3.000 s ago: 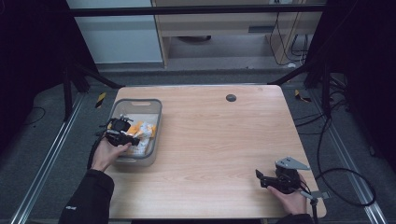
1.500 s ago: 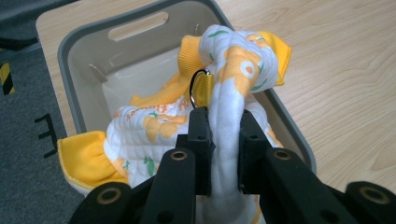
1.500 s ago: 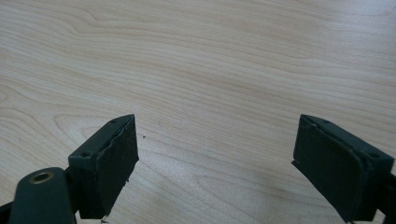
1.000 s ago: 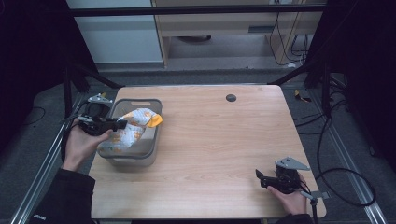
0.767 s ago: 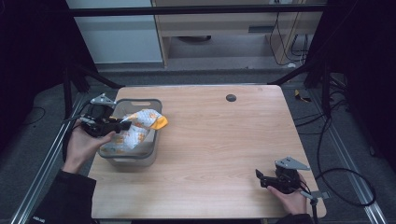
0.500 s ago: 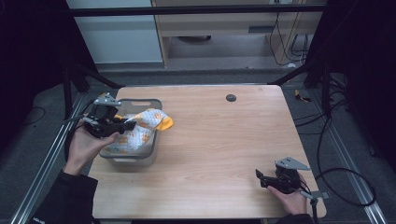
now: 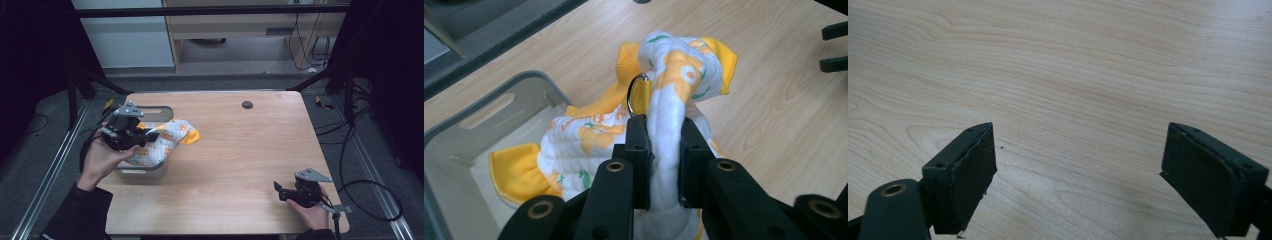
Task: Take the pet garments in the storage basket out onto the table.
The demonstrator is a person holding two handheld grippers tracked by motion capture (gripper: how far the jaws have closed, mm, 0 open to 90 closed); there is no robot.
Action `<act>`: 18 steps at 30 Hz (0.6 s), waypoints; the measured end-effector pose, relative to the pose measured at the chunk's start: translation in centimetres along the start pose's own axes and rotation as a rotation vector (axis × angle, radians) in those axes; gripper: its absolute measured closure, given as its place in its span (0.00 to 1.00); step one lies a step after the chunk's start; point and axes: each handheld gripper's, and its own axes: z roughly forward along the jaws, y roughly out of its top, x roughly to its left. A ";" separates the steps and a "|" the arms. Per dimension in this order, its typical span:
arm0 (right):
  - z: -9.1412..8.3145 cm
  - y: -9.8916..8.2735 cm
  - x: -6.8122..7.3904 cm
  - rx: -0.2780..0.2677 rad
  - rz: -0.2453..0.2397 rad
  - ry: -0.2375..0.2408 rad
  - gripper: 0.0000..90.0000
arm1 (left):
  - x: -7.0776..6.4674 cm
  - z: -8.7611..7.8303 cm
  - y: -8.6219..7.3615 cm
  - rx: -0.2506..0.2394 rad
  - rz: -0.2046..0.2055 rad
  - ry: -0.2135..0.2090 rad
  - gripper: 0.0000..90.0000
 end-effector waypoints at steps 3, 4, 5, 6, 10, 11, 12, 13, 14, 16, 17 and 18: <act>0.0 0.0 0.0 -0.002 -0.002 -0.002 0.16 | -0.6 0.4 0.3 -0.002 0.013 -0.013 0.88; 0.0 0.0 0.0 -0.005 -0.004 -0.003 0.16 | -0.8 0.6 0.4 -0.002 0.018 -0.018 0.88; 0.0 0.0 0.0 -0.004 -0.002 -0.001 0.16 | -1.0 0.7 0.5 -0.001 0.022 -0.022 0.88; 0.0 0.0 0.0 -0.004 -0.002 -0.001 0.16 | -1.2 0.8 0.6 -0.002 0.027 -0.025 0.88; 0.0 0.0 0.0 -0.005 -0.004 0.001 0.16 | -2.0 1.6 0.9 -0.008 0.039 -0.043 0.88; 0.0 0.0 0.0 -0.006 -0.007 -0.002 0.16 | -2.2 1.8 0.9 -0.009 0.042 -0.048 0.88; 0.0 0.0 0.0 -0.007 -0.007 -0.002 0.16 | -2.4 2.0 1.0 -0.007 0.045 -0.053 0.88; 0.0 0.0 0.0 -0.007 -0.010 -0.004 0.16 | -2.6 2.2 1.0 -0.008 0.047 -0.056 0.88; 0.0 0.0 0.0 -0.008 -0.012 -0.006 0.16 | -2.7 2.4 1.1 -0.006 0.050 -0.060 0.88; 0.0 0.0 0.0 -0.008 -0.013 -0.007 0.15 | -3.1 2.8 1.2 -0.007 0.055 -0.068 0.88; -0.1 0.0 0.0 -0.006 -0.010 -0.005 0.15 | -3.2 2.9 1.2 -0.009 0.057 -0.071 0.88; -0.1 0.0 0.0 -0.006 -0.010 -0.005 0.15 | -3.4 3.1 1.2 -0.006 0.062 -0.075 0.88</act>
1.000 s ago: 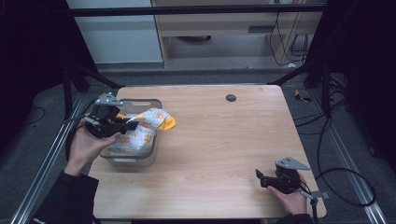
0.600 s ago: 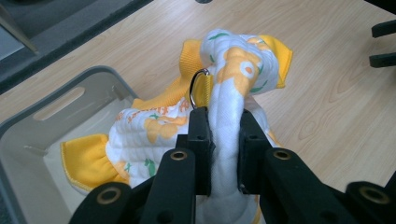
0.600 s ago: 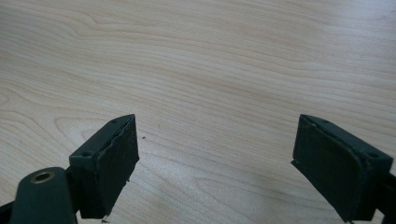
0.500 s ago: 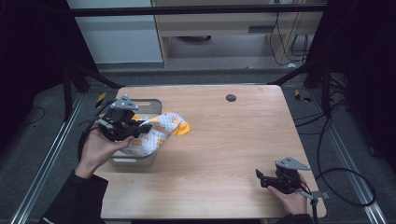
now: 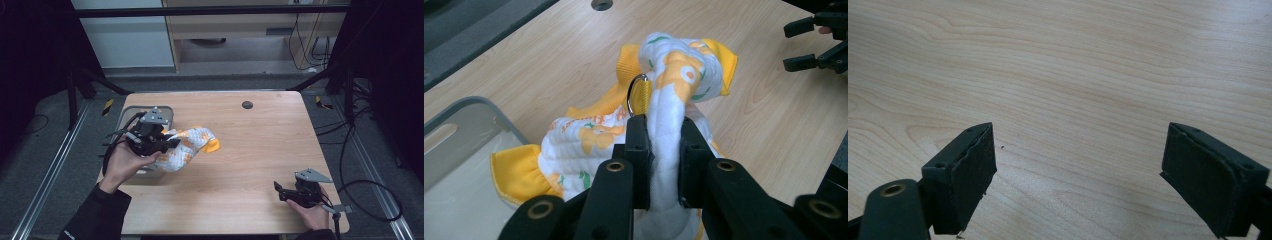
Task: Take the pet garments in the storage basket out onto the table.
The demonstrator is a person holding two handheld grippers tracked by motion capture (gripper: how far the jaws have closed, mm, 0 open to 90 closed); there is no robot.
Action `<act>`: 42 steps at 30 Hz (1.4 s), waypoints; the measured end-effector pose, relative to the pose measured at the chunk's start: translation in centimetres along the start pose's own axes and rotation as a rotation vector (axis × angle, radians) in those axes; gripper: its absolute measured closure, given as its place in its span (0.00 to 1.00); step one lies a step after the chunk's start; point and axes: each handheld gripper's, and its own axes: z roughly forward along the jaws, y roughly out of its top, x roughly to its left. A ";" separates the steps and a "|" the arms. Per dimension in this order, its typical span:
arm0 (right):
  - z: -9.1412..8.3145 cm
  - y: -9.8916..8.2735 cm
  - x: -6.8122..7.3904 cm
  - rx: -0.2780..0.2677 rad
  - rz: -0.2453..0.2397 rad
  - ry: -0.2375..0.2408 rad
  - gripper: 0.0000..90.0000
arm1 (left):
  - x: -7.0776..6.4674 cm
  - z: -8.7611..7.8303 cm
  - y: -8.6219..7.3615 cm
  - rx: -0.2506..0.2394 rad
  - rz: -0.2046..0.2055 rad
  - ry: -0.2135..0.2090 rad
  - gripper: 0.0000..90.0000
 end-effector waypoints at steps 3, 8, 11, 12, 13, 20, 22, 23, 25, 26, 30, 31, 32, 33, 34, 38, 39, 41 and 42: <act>0.0 0.0 0.0 -0.002 -0.003 -0.004 0.15 | -0.4 0.6 0.1 0.008 0.007 -0.008 0.88; 0.0 0.0 -0.1 -0.004 -0.005 -0.007 0.15 | -0.9 1.5 0.2 0.015 0.013 -0.032 0.88; 0.0 -0.1 0.0 0.000 -0.004 -0.010 0.15 | -1.4 2.2 0.3 0.027 0.025 -0.041 0.88; 0.0 -0.1 -0.1 0.001 -0.004 -0.011 0.15 | -1.5 2.4 0.3 0.032 0.031 -0.046 0.88; 0.0 -0.1 -0.1 0.002 -0.005 -0.012 0.15 | -1.7 2.5 0.4 0.031 0.032 -0.047 0.88; 0.0 -0.1 -0.1 0.002 -0.004 -0.014 0.16 | -2.5 3.8 0.6 0.050 0.063 -0.075 0.88; 0.0 -0.1 -0.1 0.001 -0.005 -0.014 0.15 | -2.7 4.3 0.5 0.051 0.065 -0.083 0.88; 0.0 -0.1 -0.1 0.000 -0.004 -0.014 0.15 | -2.8 4.5 0.5 0.051 0.064 -0.086 0.88; -0.1 -0.1 -0.1 0.001 0.005 -0.011 0.16 | -2.8 4.9 0.4 0.058 0.069 -0.091 0.88; -0.1 -0.1 -0.1 0.001 0.006 -0.012 0.15 | -2.9 5.2 0.3 0.059 0.065 -0.094 0.88; 0.0 -0.1 -0.2 -0.003 -0.001 -0.017 0.15 | -3.2 6.1 0.0 0.072 0.069 -0.111 0.88; 0.0 -0.1 -0.2 -0.002 -0.001 -0.017 0.15 | -3.2 6.4 -0.1 0.077 0.073 -0.114 0.88; 0.0 -0.1 -0.2 -0.002 -0.001 -0.017 0.15 | -3.3 6.7 -0.1 0.077 0.073 -0.119 0.88; 0.0 -0.1 -0.2 -0.003 -0.001 -0.017 0.15 | -3.4 6.9 -0.2 0.079 0.070 -0.123 0.88; 0.0 -0.1 -0.2 -0.004 -0.001 -0.018 0.15 | -3.5 7.1 -0.3 0.076 0.070 -0.126 0.88; -0.1 -0.1 -0.2 -0.004 0.002 -0.016 0.15 | -3.8 8.0 -0.4 0.085 0.073 -0.140 0.88; -0.1 -0.1 -0.2 -0.001 0.008 -0.013 0.15 | -3.9 8.2 -0.5 0.087 0.074 -0.144 0.88; 0.0 -0.1 -0.2 -0.004 0.002 -0.015 0.15 | -4.1 8.6 -0.6 0.088 0.079 -0.151 0.88; 0.0 -0.1 -0.2 -0.004 0.003 -0.015 0.15 | -4.1 8.8 -0.7 0.091 0.080 -0.156 0.88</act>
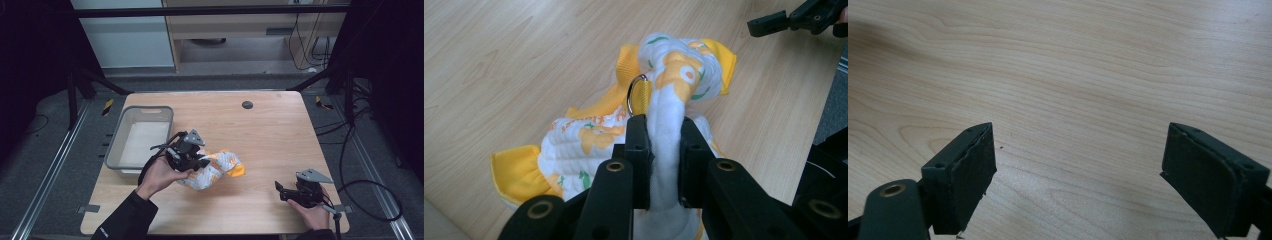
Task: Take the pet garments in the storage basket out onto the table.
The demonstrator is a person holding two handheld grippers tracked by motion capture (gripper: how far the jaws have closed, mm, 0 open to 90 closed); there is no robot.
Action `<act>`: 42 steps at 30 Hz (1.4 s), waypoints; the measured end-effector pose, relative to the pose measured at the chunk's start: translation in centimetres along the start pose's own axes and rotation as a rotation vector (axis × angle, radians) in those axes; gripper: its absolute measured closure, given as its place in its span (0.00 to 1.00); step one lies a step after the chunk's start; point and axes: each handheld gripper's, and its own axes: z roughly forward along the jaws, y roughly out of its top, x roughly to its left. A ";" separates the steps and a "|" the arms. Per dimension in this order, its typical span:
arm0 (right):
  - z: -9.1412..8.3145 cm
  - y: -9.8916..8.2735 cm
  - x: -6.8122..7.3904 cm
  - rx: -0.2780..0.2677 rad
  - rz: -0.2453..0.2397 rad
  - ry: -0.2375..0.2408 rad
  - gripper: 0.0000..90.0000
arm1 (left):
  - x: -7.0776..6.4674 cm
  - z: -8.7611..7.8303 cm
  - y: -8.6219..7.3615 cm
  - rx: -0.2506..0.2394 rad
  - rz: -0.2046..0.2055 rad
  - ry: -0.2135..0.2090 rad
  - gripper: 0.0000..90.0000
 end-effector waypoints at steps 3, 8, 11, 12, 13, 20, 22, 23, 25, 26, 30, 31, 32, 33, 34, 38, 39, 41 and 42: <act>0.0 0.0 0.0 -0.001 -0.001 -0.002 0.15 | -0.2 0.6 -0.1 0.013 0.006 -0.012 0.88; 0.0 0.0 0.0 0.002 0.007 0.001 0.15 | -0.5 1.8 -0.3 0.033 0.014 -0.028 0.88; -0.1 0.0 0.0 0.001 0.008 0.002 0.15 | -0.7 2.5 -0.4 0.039 0.021 -0.040 0.88; 0.0 0.0 0.0 0.001 0.008 0.001 0.15 | -0.8 2.7 -0.4 0.043 0.024 -0.046 0.88; 0.0 0.0 0.0 0.001 0.006 0.001 0.15 | -0.9 2.9 -0.4 0.041 0.026 -0.048 0.88; -0.1 0.0 0.0 0.001 0.008 0.001 0.15 | -1.4 4.3 -0.5 0.049 0.040 -0.062 0.87; -0.1 0.0 0.0 -0.001 0.009 0.002 0.15 | -1.5 4.6 -0.6 0.057 0.043 -0.069 0.87; -0.1 0.0 0.0 -0.001 0.009 0.001 0.15 | -1.5 4.7 -0.7 0.062 0.045 -0.070 0.87; -0.1 0.0 -0.1 -0.002 0.009 -0.001 0.15 | -1.5 5.1 -0.8 0.065 0.044 -0.074 0.87; -0.1 0.0 -0.1 -0.002 0.009 -0.001 0.15 | -1.5 5.2 -0.9 0.068 0.046 -0.076 0.86; -0.1 0.0 0.0 -0.001 0.009 -0.001 0.15 | -1.8 5.9 -1.2 0.074 0.054 -0.079 0.84; -0.1 0.0 0.0 -0.001 0.009 -0.001 0.15 | -1.8 6.0 -1.2 0.073 0.059 -0.081 0.84; -0.1 0.0 0.0 -0.001 0.008 -0.001 0.15 | -1.8 6.2 -1.3 0.073 0.065 -0.085 0.83; -0.1 0.0 0.0 -0.001 0.008 -0.001 0.15 | -1.8 6.3 -1.3 0.072 0.072 -0.091 0.82; -0.1 0.0 0.0 0.000 0.008 -0.001 0.15 | -1.9 6.4 -1.4 0.073 0.076 -0.095 0.81; -0.1 0.0 0.0 0.001 0.009 0.000 0.15 | -2.2 6.8 -1.5 0.082 0.084 -0.102 0.76; -0.1 0.0 0.0 0.001 0.009 0.001 0.15 | -2.2 6.8 -1.5 0.087 0.087 -0.102 0.75; -0.1 0.0 0.0 0.001 0.008 0.000 0.15 | -2.3 7.0 -1.7 0.083 0.081 -0.106 0.73; -0.1 0.0 0.0 0.001 0.008 0.000 0.15 | -2.3 7.1 -1.8 0.084 0.079 -0.109 0.72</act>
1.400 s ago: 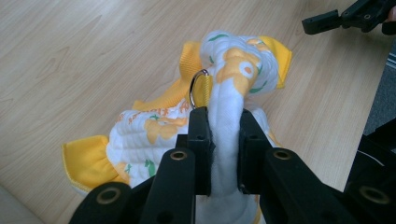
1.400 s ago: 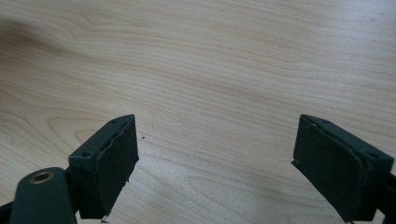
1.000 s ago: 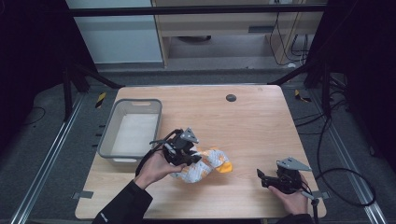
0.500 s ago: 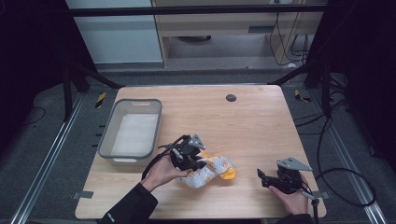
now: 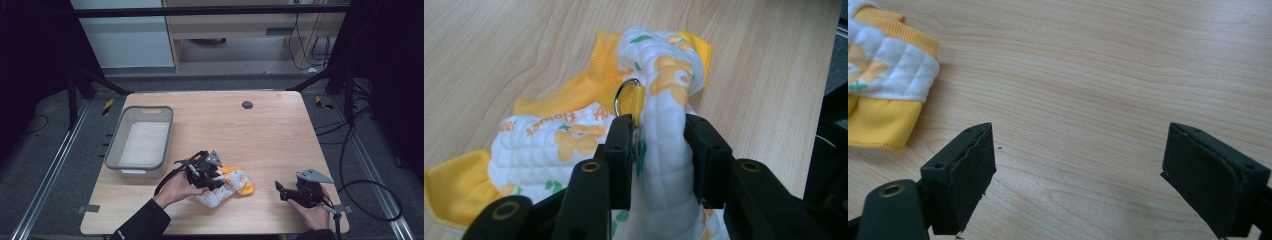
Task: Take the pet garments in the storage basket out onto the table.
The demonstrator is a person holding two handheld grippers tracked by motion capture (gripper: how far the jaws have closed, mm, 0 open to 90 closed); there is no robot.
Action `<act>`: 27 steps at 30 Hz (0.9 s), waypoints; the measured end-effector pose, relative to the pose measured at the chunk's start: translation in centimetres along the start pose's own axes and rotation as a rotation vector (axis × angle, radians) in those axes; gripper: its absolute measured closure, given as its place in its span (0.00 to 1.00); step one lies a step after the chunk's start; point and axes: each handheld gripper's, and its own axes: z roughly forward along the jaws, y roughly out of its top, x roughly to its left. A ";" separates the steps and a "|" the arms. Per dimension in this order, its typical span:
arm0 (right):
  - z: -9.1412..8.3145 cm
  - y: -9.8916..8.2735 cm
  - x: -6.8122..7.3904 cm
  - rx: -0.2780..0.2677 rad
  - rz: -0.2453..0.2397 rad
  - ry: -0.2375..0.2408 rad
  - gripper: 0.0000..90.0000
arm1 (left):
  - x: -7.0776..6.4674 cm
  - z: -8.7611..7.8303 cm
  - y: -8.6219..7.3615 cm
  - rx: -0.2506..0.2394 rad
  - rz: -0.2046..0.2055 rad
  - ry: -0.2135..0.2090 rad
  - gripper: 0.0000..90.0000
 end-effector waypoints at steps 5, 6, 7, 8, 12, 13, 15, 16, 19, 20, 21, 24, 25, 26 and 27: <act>0.0 0.0 0.0 0.002 -0.001 0.000 0.15 | -0.1 0.2 -0.4 0.004 -0.005 -0.003 0.65; 0.1 0.0 0.0 -0.001 -0.009 -0.004 0.15 | -0.1 0.2 -0.5 0.000 -0.007 -0.003 0.64; 0.1 0.0 0.0 -0.001 -0.009 -0.005 0.15 | -0.1 0.2 -0.6 -0.001 -0.004 0.001 0.62; 0.1 0.0 0.0 -0.001 -0.012 -0.006 0.15 | -0.2 0.1 -0.6 -0.004 -0.006 0.002 0.60; 0.1 0.0 0.0 -0.001 -0.013 -0.007 0.15 | -0.4 0.0 -0.9 -0.010 -0.001 0.004 0.54; 0.1 0.0 0.0 -0.002 -0.011 -0.006 0.15 | -0.5 -0.1 -0.9 -0.013 -0.005 0.003 0.53; 0.1 0.0 0.0 -0.001 -0.013 -0.008 0.15 | -0.6 -0.3 -1.0 -0.021 0.000 0.010 0.49; 0.1 0.0 0.0 -0.001 -0.012 -0.008 0.15 | -0.6 -0.4 -1.1 -0.031 0.000 0.018 0.47; 0.1 0.0 0.0 0.000 -0.013 -0.008 0.14 | -0.6 -0.8 -1.3 -0.049 -0.002 0.026 0.42; 0.1 0.0 0.0 0.000 -0.012 -0.008 0.14 | -0.6 -0.9 -1.4 -0.055 -0.003 0.027 0.41; 0.1 0.0 0.0 0.000 -0.012 -0.008 0.14 | -0.5 -1.0 -1.5 -0.058 -0.004 0.029 0.40; 0.1 0.0 0.0 0.002 -0.008 -0.007 0.14 | -0.5 -1.4 -1.8 -0.076 -0.006 0.037 0.36; 0.1 0.0 0.0 0.001 -0.009 -0.007 0.14 | -0.5 -1.6 -1.9 -0.084 -0.007 0.035 0.34; 0.1 0.0 0.0 0.001 -0.008 -0.007 0.14 | -0.5 -1.8 -2.1 -0.096 -0.008 0.037 0.34; 0.1 0.0 0.0 0.001 -0.009 -0.008 0.14 | -0.5 -2.0 -2.2 -0.099 -0.007 0.040 0.32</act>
